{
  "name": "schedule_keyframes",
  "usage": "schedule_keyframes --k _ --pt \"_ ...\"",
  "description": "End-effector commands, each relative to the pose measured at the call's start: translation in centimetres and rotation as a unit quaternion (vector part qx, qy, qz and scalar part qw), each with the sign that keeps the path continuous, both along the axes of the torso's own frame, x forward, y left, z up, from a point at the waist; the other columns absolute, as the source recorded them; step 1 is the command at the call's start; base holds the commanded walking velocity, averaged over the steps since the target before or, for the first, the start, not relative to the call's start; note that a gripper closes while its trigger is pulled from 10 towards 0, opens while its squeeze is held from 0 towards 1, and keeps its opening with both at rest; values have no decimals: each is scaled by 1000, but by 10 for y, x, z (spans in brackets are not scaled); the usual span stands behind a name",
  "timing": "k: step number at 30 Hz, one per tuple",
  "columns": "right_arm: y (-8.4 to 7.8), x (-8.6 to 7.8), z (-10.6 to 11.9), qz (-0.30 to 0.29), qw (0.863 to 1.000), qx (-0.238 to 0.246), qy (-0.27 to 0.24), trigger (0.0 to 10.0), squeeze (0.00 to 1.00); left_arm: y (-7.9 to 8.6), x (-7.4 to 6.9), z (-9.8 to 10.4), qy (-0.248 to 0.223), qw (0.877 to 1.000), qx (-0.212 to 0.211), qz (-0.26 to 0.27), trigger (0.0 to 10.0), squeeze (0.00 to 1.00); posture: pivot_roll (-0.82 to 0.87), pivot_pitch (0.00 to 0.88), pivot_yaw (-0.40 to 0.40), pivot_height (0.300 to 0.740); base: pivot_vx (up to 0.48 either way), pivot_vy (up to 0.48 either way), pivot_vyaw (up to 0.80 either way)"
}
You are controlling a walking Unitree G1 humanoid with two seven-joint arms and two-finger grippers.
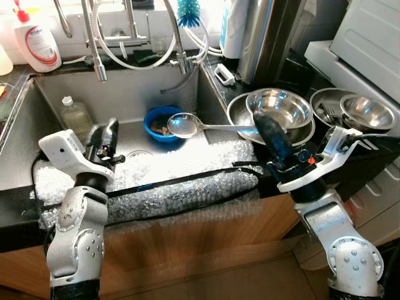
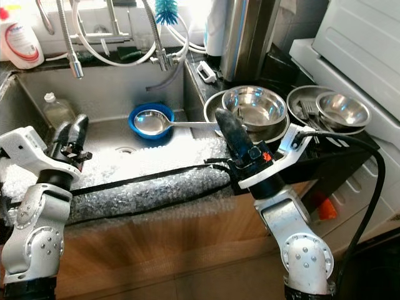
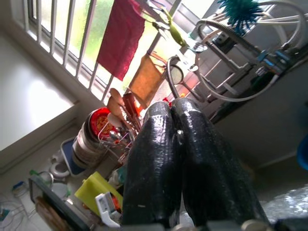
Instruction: Kitchen organization
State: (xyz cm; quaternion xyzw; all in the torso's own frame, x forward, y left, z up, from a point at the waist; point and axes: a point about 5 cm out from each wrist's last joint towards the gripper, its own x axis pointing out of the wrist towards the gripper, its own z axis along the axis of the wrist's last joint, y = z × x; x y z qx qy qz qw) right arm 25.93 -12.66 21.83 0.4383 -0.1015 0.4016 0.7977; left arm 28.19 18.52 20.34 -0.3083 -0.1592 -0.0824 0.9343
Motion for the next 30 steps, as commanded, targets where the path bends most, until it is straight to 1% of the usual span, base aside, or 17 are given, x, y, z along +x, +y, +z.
schedule_keyframes --k 1,3,4,5,9,10,11,12,13,15,19,21,22,26,28,29,30 --pt "2 -4 5 3 1000 -5 -17 10000 0 -6 -3 13 -29 999 -27 -35 10000 0 62 46 -36 740 0 0 0" --pt "3 -4 4 6 1000 -11 -19 10000 0 -10 -6 19 -40 995 -59 -65 10000 0 64 44 -38 740 0 0 0" --pt "3 -4 4 5 1000 -11 -19 10000 0 -10 -6 20 -42 994 -64 -73 10000 0 63 45 -38 740 0 0 0" --pt "3 -4 5 4 1000 -11 -20 10000 0 -13 -7 21 -44 993 -65 -86 10000 0 63 45 -38 740 0 0 0" --pt "4 -2 5 -1 1000 -10 -21 10000 0 -16 -7 21 -44 992 -66 -100 10000 0 61 59 -36 740 0 0 0" --pt "4 -2 6 -4 1000 -10 -21 10000 0 -18 -8 21 -43 991 -67 -108 10000 0 62 66 -36 740 0 0 0" --pt "6 -1 6 -6 1000 -8 -22 10000 0 -22 -10 20 -42 988 -70 -128 10000 0 63 74 -35 740 0 0 0" --pt "6 -1 6 -6 1000 -8 -22 10000 0 -22 -10 20 -42 988 -70 -128 10000 0 63 74 -35 740 0 0 0" --pt "8 -1 6 -5 1000 -3 -22 10000 0 -26 -13 20 -42 986 -70 -149 10000 0 66 78 -35 740 0 0 0" --pt "9 -1 6 -4 1000 -1 -22 10000 0 -27 -14 20 -42 984 -69 -156 10000 0 67 80 -35 740 0 0 0" --pt "11 -2 5 0 1000 -3 -20 10000 0 -29 -16 22 -47 980 -49 -185 10000 0 72 90 -36 740 0 0 0" --pt "11 -1 5 -1 1000 -2 -20 10000 0 -26 -16 29 -57 976 -27 -207 10000 0 75 93 -36 740 0 0 0" --pt "11 -1 5 -1 1000 -2 -20 10000 0 -26 -16 29 -57 976 -27 -207 10000 0 75 93 -36 740 0 0 0" --pt "11 -1 5 -2 1000 -1 -22 10000 0 -21 -16 34 -64 971 4 -230 10000 0 76 97 -34 740 0 0 0" --pt "11 -1 6 -4 1000 0 -24 10000 0 -14 -15 34 -60 967 19 -245 10000 0 74 99 -30 740 0 0 0" --pt "11 -1 6 -4 1000 0 -24 10000 0 -14 -15 34 -60 967 19 -245 10000 0 74 99 -30 740 0 0 0" --pt "11 0 6 -6 1000 1 -23 10000 0 -12 -16 31 -53 964 32 -257 10000 0 74 103 -30 740 0 0 0"
